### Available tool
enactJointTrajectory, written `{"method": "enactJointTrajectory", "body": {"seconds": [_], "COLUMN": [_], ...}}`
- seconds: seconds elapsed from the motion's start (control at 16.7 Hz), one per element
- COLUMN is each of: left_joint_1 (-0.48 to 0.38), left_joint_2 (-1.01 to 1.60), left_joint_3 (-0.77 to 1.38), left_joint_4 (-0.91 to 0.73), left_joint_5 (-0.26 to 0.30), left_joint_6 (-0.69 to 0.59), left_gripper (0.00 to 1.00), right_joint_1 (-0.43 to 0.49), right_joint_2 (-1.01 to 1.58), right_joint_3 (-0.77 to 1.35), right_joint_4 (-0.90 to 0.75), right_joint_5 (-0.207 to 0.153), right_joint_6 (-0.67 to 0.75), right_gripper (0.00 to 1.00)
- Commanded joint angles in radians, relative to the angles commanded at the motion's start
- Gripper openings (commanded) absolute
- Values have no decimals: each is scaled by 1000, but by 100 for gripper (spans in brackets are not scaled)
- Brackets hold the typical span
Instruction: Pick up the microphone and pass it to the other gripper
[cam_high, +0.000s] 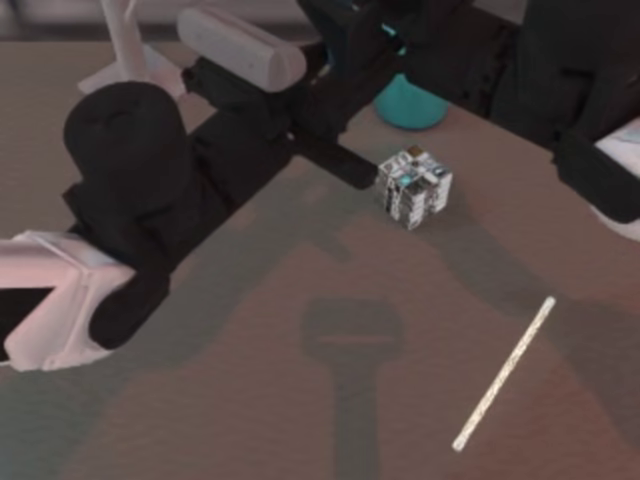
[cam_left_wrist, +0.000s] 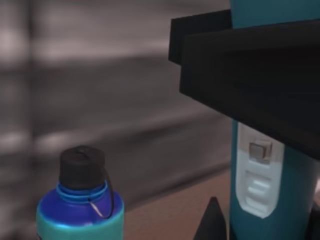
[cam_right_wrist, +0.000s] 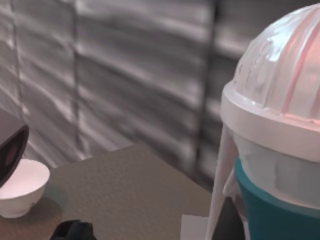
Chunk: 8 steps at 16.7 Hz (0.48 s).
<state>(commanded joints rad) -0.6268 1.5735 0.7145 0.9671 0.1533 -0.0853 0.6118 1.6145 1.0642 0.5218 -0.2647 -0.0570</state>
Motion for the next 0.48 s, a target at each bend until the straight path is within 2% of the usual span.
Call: {"method": "enactJointTrajectory", "body": {"seconds": [0.42,0.48], "left_joint_1": [0,0], "left_joint_2": [0,0], "left_joint_3": [0,0], "left_joint_4": [0,0], "left_joint_5": [0,0], "left_joint_6": [0,0], "left_gripper": [0,8], "right_joint_1": [0,0], "right_joint_2": [0,0], "right_joint_3": [0,0], "right_joint_4": [0,0], "right_joint_5": [0,0], "right_joint_6": [0,0], "right_gripper": [0,0]}}
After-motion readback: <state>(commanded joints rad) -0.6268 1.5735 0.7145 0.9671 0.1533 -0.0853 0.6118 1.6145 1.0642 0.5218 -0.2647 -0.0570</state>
